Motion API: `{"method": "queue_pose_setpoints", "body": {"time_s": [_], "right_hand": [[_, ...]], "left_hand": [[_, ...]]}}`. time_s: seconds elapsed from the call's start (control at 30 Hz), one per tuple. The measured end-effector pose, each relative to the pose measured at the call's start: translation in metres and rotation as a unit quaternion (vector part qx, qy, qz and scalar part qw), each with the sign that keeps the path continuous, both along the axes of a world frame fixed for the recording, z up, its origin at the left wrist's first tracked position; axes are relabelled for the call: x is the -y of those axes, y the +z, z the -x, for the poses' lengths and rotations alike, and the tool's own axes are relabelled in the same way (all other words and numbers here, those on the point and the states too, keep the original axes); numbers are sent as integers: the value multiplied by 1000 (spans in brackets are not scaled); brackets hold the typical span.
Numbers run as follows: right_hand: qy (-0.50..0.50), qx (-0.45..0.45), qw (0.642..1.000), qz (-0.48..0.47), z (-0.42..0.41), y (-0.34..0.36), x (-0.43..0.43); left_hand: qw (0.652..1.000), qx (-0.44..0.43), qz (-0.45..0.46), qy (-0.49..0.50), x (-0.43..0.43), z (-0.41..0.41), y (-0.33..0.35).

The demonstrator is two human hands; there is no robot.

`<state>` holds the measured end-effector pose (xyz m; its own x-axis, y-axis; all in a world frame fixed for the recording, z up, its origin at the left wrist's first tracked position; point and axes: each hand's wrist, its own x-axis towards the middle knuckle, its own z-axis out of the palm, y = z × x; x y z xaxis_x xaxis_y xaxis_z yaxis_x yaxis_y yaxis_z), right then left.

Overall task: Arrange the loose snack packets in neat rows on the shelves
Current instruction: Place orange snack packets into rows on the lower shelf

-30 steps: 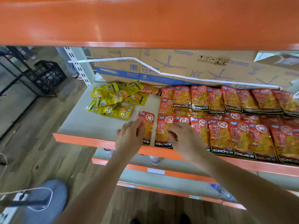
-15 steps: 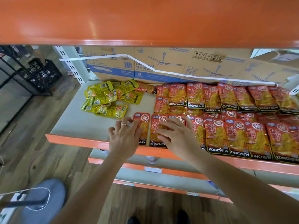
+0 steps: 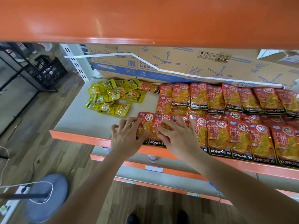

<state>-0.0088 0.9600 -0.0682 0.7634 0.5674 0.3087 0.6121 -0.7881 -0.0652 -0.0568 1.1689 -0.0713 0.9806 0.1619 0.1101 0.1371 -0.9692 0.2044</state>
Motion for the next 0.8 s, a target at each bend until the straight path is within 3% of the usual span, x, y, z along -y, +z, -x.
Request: {"method": "queue_pose_setpoints", "body": {"time_s": [0.33,0.8], "right_hand": [[25,-19,1000,3,-2,0,0],[40,-31,998,32,-1,1,-3]], "left_hand": [[998,-56,-4,7,-4,-2,4],[998,-3,48,48,5,0,9]]}}
